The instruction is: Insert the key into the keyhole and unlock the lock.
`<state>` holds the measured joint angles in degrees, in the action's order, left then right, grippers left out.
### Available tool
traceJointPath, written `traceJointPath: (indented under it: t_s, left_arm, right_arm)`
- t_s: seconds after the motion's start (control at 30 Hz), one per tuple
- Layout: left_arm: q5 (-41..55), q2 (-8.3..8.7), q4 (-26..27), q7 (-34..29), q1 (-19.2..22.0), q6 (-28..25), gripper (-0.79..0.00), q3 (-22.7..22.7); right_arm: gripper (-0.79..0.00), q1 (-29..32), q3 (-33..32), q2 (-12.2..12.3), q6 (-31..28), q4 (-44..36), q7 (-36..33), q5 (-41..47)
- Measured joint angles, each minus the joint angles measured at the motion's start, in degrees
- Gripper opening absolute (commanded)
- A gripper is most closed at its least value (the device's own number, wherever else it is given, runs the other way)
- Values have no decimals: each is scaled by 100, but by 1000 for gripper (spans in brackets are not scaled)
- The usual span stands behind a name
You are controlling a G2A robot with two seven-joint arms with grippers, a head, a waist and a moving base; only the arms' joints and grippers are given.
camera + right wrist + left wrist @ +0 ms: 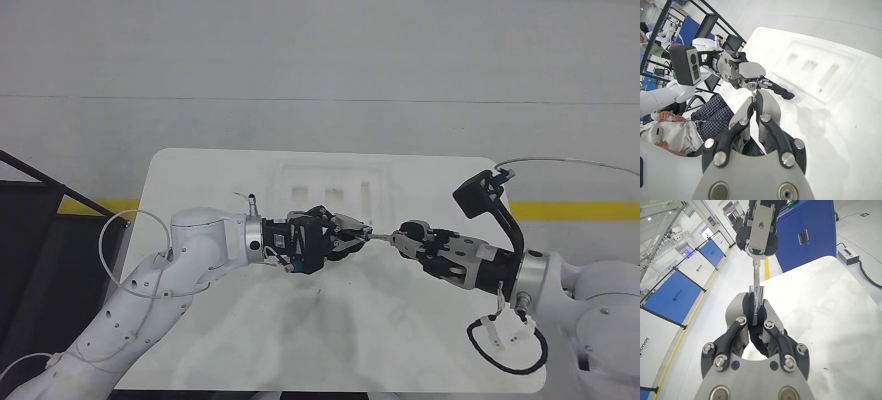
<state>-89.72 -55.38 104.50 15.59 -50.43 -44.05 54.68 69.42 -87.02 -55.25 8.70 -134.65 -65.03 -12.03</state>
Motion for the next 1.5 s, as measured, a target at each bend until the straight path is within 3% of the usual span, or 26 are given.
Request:
traceJointPath:
  t_s: [0.73, 1.5]
  left_arm:
    - [-414, -73, 314, -412, -97, 277, -785, 10]
    - [-158, -162, 343, -464, -191, 319, -785, 89]
  right_arm:
    - [-785, -81, 248, 59, 302, 0, 212, -45]
    - [-785, -97, 459, 95, 465, 0, 468, 34]
